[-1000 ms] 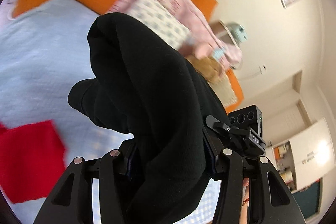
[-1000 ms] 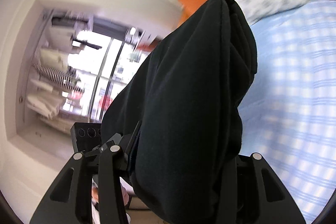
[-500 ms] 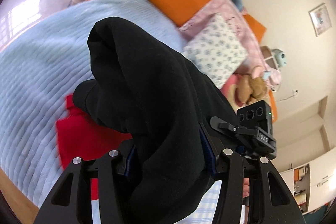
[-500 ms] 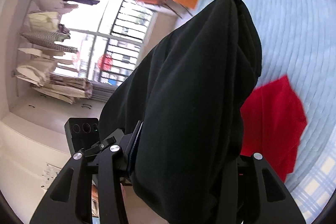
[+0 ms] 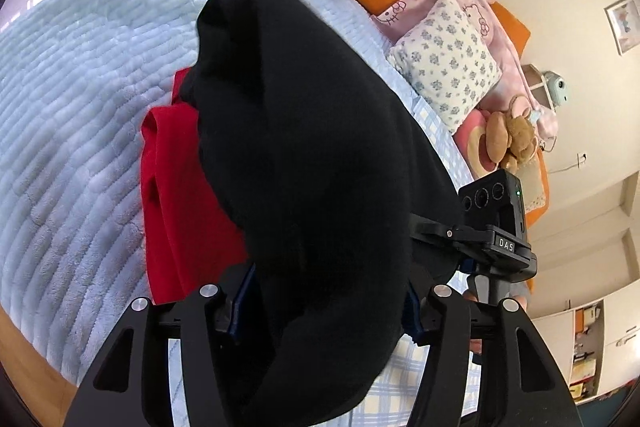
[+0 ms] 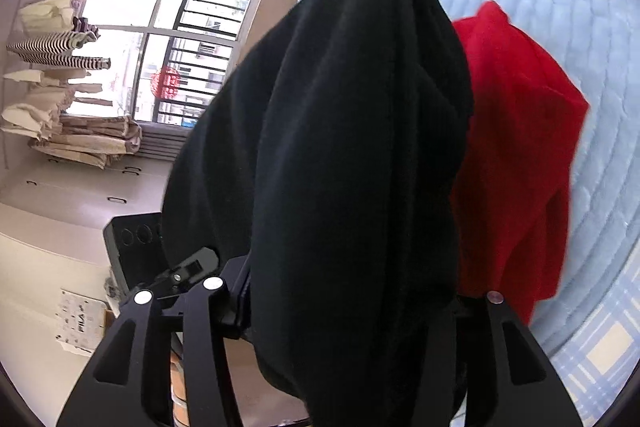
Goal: Fold large clothes
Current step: 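Carry the lifted jacket with both tools over the folded red garment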
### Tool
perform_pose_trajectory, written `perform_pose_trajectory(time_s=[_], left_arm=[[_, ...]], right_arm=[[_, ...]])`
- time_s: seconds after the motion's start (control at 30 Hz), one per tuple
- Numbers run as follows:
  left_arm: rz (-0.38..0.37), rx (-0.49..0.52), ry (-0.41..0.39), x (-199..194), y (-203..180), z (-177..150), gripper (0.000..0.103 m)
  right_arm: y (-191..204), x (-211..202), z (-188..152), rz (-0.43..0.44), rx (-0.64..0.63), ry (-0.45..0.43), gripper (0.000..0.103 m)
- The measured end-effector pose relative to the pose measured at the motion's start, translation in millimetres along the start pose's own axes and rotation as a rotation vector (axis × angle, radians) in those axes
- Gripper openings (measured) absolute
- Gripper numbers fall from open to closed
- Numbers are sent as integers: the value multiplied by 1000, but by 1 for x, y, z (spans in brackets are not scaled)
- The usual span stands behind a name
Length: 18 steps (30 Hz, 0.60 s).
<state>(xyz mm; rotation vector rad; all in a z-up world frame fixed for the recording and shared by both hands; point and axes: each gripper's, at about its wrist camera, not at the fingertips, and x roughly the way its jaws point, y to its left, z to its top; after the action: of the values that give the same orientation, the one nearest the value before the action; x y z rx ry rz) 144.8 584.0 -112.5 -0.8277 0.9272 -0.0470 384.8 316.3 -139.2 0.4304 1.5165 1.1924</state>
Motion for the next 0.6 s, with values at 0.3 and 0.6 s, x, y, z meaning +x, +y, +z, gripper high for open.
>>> perform_pose_trajectory(time_s=[0.3, 0.6], left_arm=[[-38, -2, -20, 7, 16, -22, 67], [21, -21, -98, -80, 16, -24, 84]], right_arm=[[-8, -13, -8, -62, -27, -6, 71], [23, -106, 5, -149, -99, -209, 78]])
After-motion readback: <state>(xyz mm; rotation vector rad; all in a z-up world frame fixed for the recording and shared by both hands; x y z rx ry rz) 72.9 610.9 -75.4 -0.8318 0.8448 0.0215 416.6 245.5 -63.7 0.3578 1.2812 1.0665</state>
